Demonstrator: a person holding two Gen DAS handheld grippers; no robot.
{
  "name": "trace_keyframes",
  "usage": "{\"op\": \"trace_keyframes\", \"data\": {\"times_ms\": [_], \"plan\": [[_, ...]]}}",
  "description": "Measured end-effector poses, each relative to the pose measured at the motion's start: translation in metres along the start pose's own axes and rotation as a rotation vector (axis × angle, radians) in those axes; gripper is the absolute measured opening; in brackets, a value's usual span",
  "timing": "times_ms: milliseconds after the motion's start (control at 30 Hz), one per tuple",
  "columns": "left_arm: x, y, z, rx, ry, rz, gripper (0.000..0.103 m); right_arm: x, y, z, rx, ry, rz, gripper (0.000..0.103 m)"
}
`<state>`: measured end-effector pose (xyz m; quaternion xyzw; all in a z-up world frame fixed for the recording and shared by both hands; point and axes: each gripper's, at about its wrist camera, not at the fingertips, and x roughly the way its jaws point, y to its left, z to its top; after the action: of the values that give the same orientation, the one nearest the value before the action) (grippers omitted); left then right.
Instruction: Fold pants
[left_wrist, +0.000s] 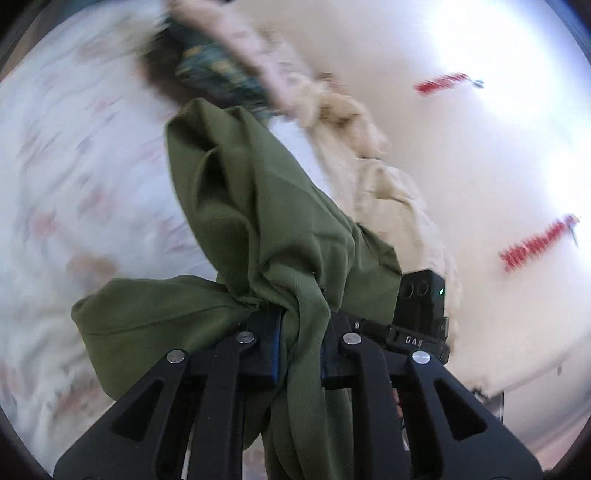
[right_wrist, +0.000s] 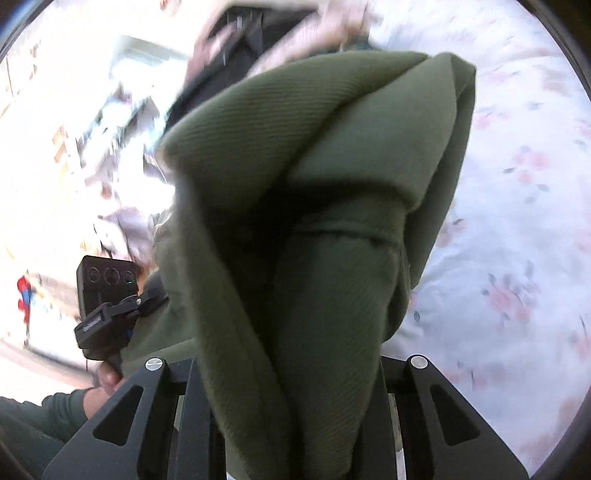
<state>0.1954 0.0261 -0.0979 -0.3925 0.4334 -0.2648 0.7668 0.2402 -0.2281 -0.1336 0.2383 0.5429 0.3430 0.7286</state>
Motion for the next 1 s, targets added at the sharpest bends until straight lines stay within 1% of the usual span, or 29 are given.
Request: {"op": "trace_keyframes", "data": {"times_ms": [67,100,133,167,200,233,267,300,333,367,400,433,467,500,533,600,667,700,733,767,833,867,933,1000], "plan": [[0.005,0.028,0.001,-0.013,0.021,0.087,0.012,0.027,-0.013,0.004,0.009,0.054,-0.015,0.025],[0.007,0.045,0.002,-0.042,0.043,0.117,0.013,0.039,-0.019,0.002,0.014,0.067,-0.034,0.026],[0.007,0.065,0.002,-0.098,0.061,0.136,0.018,0.045,-0.023,0.001,0.019,0.066,-0.045,0.029],[0.007,0.083,0.003,-0.157,0.078,0.147,0.033,0.05,-0.027,0.004,0.034,0.062,-0.057,0.036],[0.008,0.09,0.003,-0.179,0.093,0.166,0.04,0.053,-0.033,0.005,0.063,0.064,-0.081,0.054],[0.004,0.092,0.005,-0.171,0.094,0.194,0.047,0.053,-0.036,0.004,0.082,0.076,-0.107,0.062],[0.003,0.087,0.005,-0.147,0.097,0.21,0.049,0.054,-0.038,0.006,0.091,0.094,-0.137,0.075],[0.002,0.077,0.007,-0.096,0.113,0.248,0.051,0.052,-0.04,0.009,0.083,0.119,-0.182,0.081],[0.002,0.07,0.009,-0.068,0.122,0.282,0.057,0.045,-0.041,0.011,0.068,0.124,-0.222,0.082],[-0.003,0.06,0.013,-0.034,0.116,0.32,0.06,0.033,-0.042,0.016,0.064,0.118,-0.235,0.082],[-0.01,0.055,0.019,-0.014,0.093,0.335,0.062,0.025,-0.043,0.024,0.073,0.105,-0.24,0.082],[-0.017,0.05,0.023,-0.001,0.068,0.351,0.066,0.011,-0.043,0.024,0.091,0.081,-0.242,0.082],[-0.027,0.041,0.028,0.004,0.043,0.369,0.073,-0.003,-0.041,0.021,0.114,0.054,-0.241,0.082],[-0.036,0.036,0.025,0.004,0.034,0.372,0.074,-0.025,-0.038,0.025,0.146,0.006,-0.233,0.082],[-0.046,0.03,0.025,-0.007,0.017,0.357,0.074,-0.044,-0.035,0.019,0.163,-0.033,-0.232,0.082],[-0.054,0.021,0.019,-0.01,0.034,0.337,0.074,-0.072,-0.023,0.004,0.19,-0.1,-0.272,0.082],[-0.055,0.013,0.008,-0.007,0.087,0.349,0.074,-0.098,-0.01,-0.032,0.213,-0.132,-0.32,0.082],[-0.049,0.009,0.004,-0.007,0.094,0.339,0.074,-0.105,-0.006,-0.049,0.235,-0.151,-0.324,0.082],[-0.051,0.008,-0.003,-0.007,0.11,0.327,0.074,-0.108,-0.005,-0.059,0.258,-0.163,-0.317,0.081],[-0.052,0.009,-0.011,-0.009,0.132,0.331,0.074,-0.108,-0.002,-0.072,0.294,-0.176,-0.305,0.081],[-0.052,0.013,-0.026,-0.025,0.168,0.351,0.074,-0.103,0.004,-0.095,0.34,-0.187,-0.252,0.081],[-0.046,0.017,-0.035,-0.047,0.201,0.333,0.073,-0.091,0.005,-0.102,0.36,-0.186,-0.245,0.081],[-0.034,0.016,-0.05,-0.053,0.272,0.321,0.073,-0.066,0.006,-0.103,0.389,-0.163,-0.243,0.08],[-0.026,0.01,-0.058,-0.031,0.284,0.314,0.072,-0.049,0.002,-0.107,0.405,-0.134,-0.27,0.078]]}}
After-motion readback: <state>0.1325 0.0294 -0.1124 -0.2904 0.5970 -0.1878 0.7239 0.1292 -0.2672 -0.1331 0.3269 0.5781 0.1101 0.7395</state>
